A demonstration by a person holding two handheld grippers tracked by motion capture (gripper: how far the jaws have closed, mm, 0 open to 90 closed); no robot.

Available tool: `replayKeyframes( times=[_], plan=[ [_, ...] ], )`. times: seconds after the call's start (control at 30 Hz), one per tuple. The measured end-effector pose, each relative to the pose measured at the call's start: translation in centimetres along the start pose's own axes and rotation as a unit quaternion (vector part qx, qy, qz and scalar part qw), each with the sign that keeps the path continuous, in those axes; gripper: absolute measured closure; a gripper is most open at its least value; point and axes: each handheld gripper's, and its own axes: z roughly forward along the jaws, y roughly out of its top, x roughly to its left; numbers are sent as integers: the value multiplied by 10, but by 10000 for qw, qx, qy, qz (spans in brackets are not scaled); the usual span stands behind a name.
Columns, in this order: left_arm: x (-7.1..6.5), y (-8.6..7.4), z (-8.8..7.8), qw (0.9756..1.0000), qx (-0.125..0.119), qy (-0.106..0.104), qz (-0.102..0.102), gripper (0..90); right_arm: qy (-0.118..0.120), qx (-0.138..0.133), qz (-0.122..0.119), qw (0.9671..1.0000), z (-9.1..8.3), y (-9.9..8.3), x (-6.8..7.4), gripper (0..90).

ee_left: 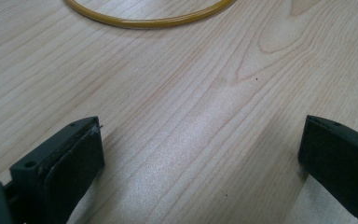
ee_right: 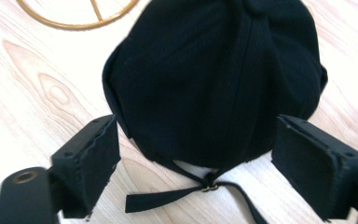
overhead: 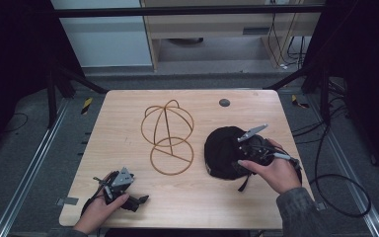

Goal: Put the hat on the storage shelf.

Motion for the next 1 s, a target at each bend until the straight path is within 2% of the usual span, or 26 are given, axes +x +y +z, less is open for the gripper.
replayKeyframes(
  times=[0.13,0.2,0.3,0.5,0.57,0.77,1.0],
  plan=[
    [0,0,0,10000,2,2,3,0,-19,193,-89,9998,-3,19,-11,142],
    [0,0,0,10000,3,0,2,0,2,217,-95,9997,-3,21,-13,136],
    [0,0,0,10000,-4,1,-4,0,-4,270,-172,9995,-8,36,-21,122],
    [0,0,0,10000,-14,5,-6,0,-3,371,-226,9991,-8,51,-28,134],
    [0,0,0,10000,-13,5,-5,0,-26,412,-338,9986,-5,57,-31,159],
    [0,0,0,10000,-13,4,-5,0,32,410,-448,9981,2,66,-30,205],
    [0,0,0,10000,-2,4,-4,0,112,638,-486,9967,17,72,-29,238]
  ],
)
